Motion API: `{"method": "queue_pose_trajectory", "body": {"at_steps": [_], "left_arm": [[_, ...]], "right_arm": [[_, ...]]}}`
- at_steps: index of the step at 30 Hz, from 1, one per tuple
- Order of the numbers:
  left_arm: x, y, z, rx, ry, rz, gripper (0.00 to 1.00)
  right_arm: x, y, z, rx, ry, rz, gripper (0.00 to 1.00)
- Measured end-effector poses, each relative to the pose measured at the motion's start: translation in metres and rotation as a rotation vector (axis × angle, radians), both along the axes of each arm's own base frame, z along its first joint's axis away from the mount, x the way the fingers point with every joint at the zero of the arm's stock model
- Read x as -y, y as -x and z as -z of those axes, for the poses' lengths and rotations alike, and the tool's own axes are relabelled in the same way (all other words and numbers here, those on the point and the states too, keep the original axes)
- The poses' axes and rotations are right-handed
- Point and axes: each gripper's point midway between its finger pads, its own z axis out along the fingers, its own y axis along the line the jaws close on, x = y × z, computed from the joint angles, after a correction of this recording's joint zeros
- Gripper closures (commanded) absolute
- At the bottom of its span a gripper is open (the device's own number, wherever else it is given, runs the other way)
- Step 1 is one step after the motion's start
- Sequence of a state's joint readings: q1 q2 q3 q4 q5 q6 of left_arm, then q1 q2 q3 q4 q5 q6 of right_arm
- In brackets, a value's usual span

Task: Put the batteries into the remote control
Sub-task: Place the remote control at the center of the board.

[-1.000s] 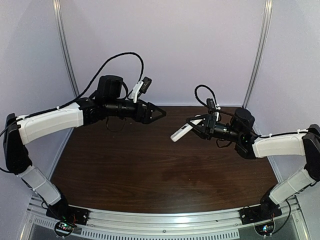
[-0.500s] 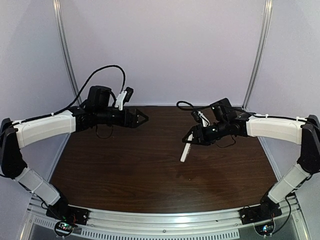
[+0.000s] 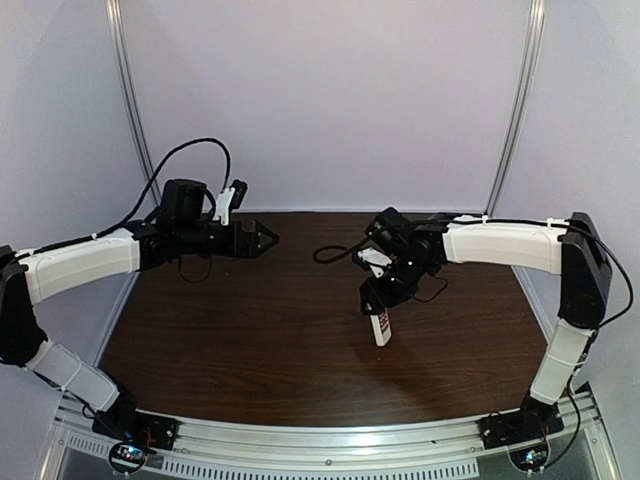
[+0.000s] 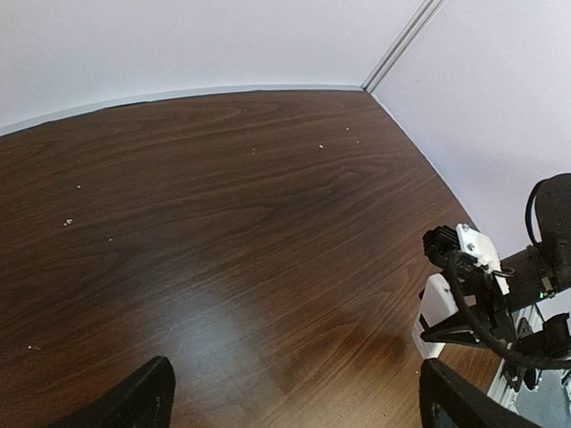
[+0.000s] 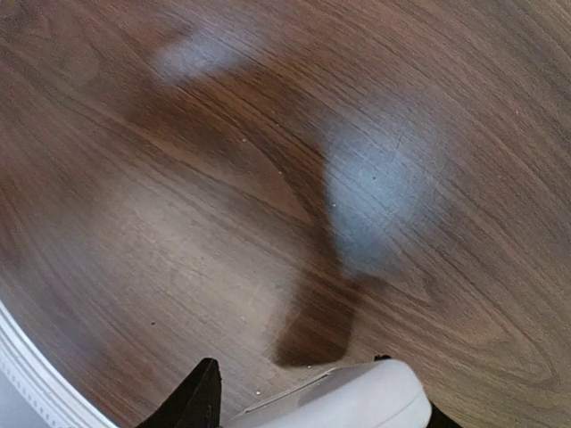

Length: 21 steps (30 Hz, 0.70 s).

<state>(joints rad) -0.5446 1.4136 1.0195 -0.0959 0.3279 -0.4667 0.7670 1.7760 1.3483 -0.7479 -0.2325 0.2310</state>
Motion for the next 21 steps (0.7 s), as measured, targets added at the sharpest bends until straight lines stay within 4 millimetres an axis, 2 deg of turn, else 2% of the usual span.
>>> {"method": "queue_pose_trajectory", "body": {"at_steps": [7, 17, 21], "left_arm": [[-0.017, -0.001, 0.011, -0.013, -0.012, -0.040, 0.03], [-0.029, -0.006, 0.011, -0.001, -0.005, -0.069, 0.03], [-0.032, -0.007, 0.015, -0.006, -0.008, -0.076, 0.03]], "right_arm": [[0.004, -0.005, 0.023, 0.024, 0.183, -0.038, 0.84], [-0.006, -0.013, 0.030, 0.027, 0.249, -0.079, 0.77], [-0.012, -0.015, 0.040, 0.017, 0.252, -0.096, 0.75]]}}
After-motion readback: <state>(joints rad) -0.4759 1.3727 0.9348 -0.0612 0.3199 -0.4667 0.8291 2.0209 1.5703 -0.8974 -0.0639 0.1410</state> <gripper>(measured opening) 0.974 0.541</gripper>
